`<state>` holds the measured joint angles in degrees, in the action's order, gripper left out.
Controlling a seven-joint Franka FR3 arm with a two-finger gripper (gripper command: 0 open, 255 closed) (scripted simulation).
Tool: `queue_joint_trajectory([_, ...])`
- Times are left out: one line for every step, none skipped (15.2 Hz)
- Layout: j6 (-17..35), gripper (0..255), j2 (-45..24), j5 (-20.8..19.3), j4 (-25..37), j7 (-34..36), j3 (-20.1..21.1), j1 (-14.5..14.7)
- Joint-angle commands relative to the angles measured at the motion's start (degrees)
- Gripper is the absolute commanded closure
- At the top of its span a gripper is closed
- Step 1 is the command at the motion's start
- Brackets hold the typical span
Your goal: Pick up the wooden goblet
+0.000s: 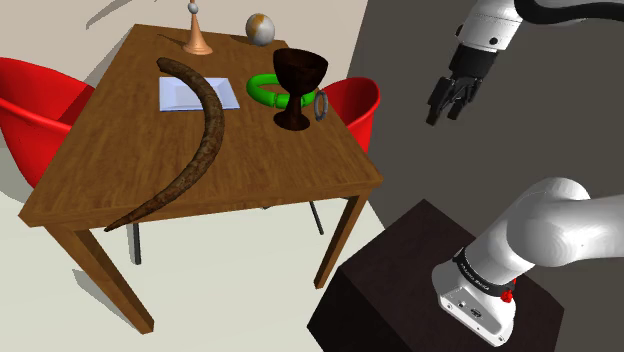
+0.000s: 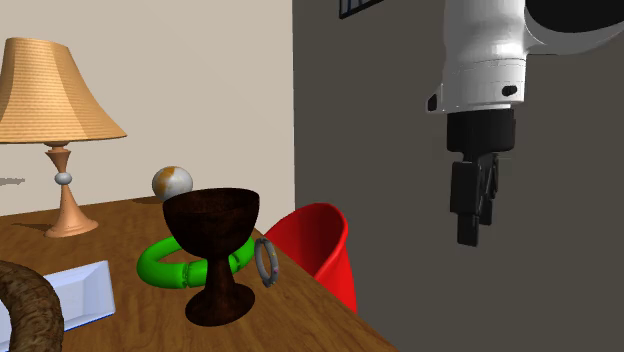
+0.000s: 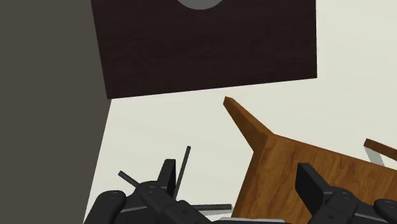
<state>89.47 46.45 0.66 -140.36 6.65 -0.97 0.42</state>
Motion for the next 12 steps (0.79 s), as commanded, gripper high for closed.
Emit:
queue_joint_trajectory([0.0, 0, 0.0, 0.0, 0.0, 0.0, 0.0, 0.0])
queue_joint_trajectory([1.11, 0, -2.28, 0.4, 1.37, 0.13, 0.03, 0.15])
queue_joint_trajectory([2.13, 0, -4.53, 0.8, 2.8, 0.25, 0.05, 0.31])
queue_joint_trajectory([3.08, 0, -6.77, 1.19, 4.29, 0.35, 0.07, 0.46])
queue_joint_trajectory([3.94, 0, -9.0, 1.58, 5.85, 0.44, 0.08, 0.61])
queue_joint_trajectory([4.73, 0, -11.2, 1.97, 7.46, 0.51, 0.08, 0.76])
queue_joint_trajectory([5.45, 0, -13.39, 2.35, 9.14, 0.57, 0.09, 0.89])
queue_joint_trajectory([6.08, 0, -15.56, 2.73, 10.88, 0.62, 0.09, 1.02])
queue_joint_trajectory([6.64, 0, -17.71, 3.11, 12.68, 0.67, 0.08, 1.16])
queue_joint_trajectory([7.13, 0, -19.86, 3.48, 14.54, 0.71, 0.06, 1.29])
queue_joint_trajectory([7.54, 0, -21.99, 3.86, 16.47, 0.74, 0.05, 1.41])
queue_joint_trajectory([7.88, 0, -24.11, 4.23, 18.45, 0.77, 0.03, 1.53])
